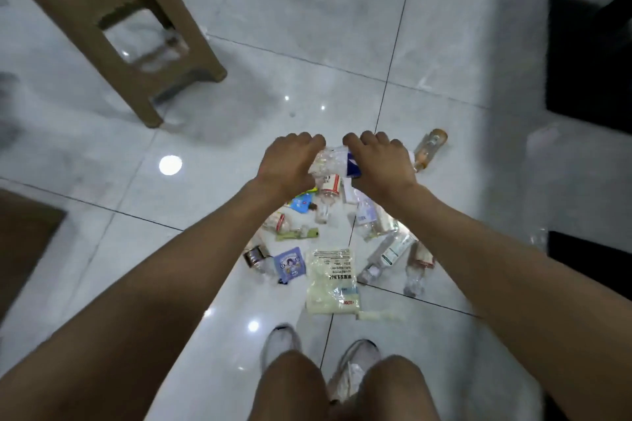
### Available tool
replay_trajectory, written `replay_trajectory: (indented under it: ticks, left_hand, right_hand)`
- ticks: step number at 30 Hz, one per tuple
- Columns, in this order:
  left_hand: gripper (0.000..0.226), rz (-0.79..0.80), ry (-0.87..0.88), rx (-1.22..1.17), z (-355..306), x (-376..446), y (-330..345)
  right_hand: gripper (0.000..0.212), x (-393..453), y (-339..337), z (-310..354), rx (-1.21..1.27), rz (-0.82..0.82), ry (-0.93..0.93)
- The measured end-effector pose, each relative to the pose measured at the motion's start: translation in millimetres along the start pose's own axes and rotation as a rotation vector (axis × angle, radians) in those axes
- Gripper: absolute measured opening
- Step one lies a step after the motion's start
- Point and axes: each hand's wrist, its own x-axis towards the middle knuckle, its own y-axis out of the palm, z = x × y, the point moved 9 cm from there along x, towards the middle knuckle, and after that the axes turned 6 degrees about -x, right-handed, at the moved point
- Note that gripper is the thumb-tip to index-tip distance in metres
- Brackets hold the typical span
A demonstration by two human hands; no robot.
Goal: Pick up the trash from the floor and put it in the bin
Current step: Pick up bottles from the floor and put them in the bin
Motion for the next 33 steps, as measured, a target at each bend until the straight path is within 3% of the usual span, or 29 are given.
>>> replay_trajectory:
  ticks: [8,15,20,24,33]
  left_hand:
    - [0.058,-0.113,-0.154,0.005,-24,-85,-316]
    - [0.053,-0.167,-0.237,0.064,-19,-147,-509]
    - [0.067,-0.211,-0.360,0.130,-6,-219,-578]
    - [0.065,-0.245,-0.518,0.196,19,-302,-606]
    - [0.077,-0.302,-0.970,0.242,69,-566,-614]
  right_hand:
    - [0.060,-27,-335,21,-0.055,-0.098,-0.224]
    - [0.058,-51,-515,63,0.039,-0.193,-0.271]
    - [0.060,-73,-584,123,0.032,-0.279,-0.408]
    - [0.063,-104,-619,196,0.012,-0.330,-0.576]
    - [0.067,-238,-651,422,-0.009,-0.431,-1.045]
